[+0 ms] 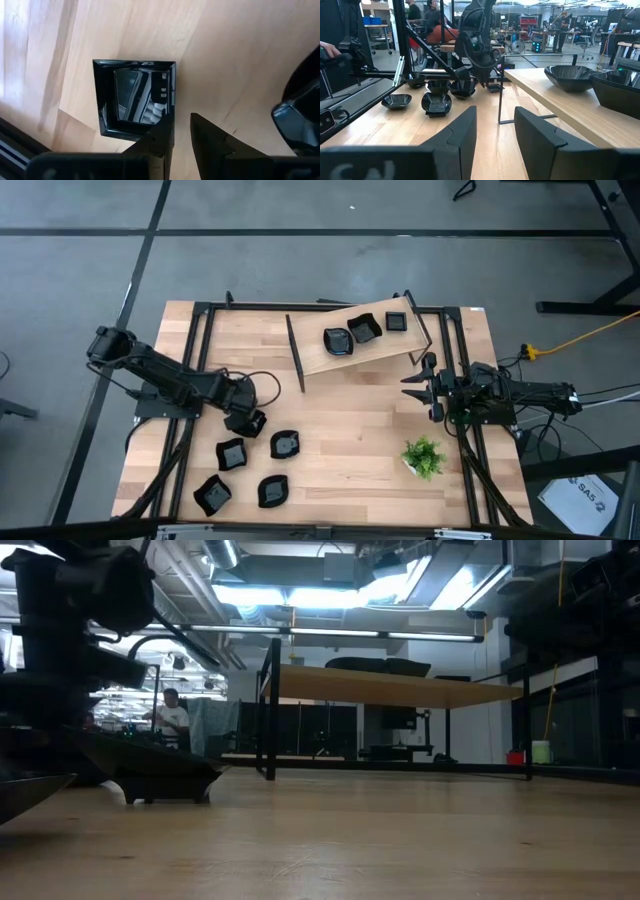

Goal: Pick & Place Mini shaped plates
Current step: Stack the square plate on top of the square plate on the shelf

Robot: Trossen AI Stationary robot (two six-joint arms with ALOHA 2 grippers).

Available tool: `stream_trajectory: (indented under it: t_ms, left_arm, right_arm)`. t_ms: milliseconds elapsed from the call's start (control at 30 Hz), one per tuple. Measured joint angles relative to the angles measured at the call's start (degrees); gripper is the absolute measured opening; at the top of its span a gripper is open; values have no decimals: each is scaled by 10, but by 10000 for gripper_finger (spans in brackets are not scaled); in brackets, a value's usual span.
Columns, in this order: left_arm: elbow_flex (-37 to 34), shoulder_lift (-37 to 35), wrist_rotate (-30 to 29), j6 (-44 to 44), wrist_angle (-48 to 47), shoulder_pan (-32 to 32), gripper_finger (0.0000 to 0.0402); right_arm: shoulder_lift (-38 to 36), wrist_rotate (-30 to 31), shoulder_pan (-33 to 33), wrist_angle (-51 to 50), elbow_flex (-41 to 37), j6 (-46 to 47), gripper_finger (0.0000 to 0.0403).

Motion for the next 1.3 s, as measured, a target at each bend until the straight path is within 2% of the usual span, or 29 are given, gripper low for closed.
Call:
stream_trajectory:
  t_ms: [667,800,967,1300]
  left_arm:
    - [0,45,-1,14,16,58,58]
    - [0,47,-8,15,17,58,48]
    - [0,47,-12,13,16,58,8]
    - [0,16,-29,-18,17,57,3]
  right_arm:
    - [0,0,0,0,0,0,132]
    - [0,0,0,0,0,0,132]
    - [0,0,0,0,0,0,132]
    - [0,0,0,0,0,0,132]
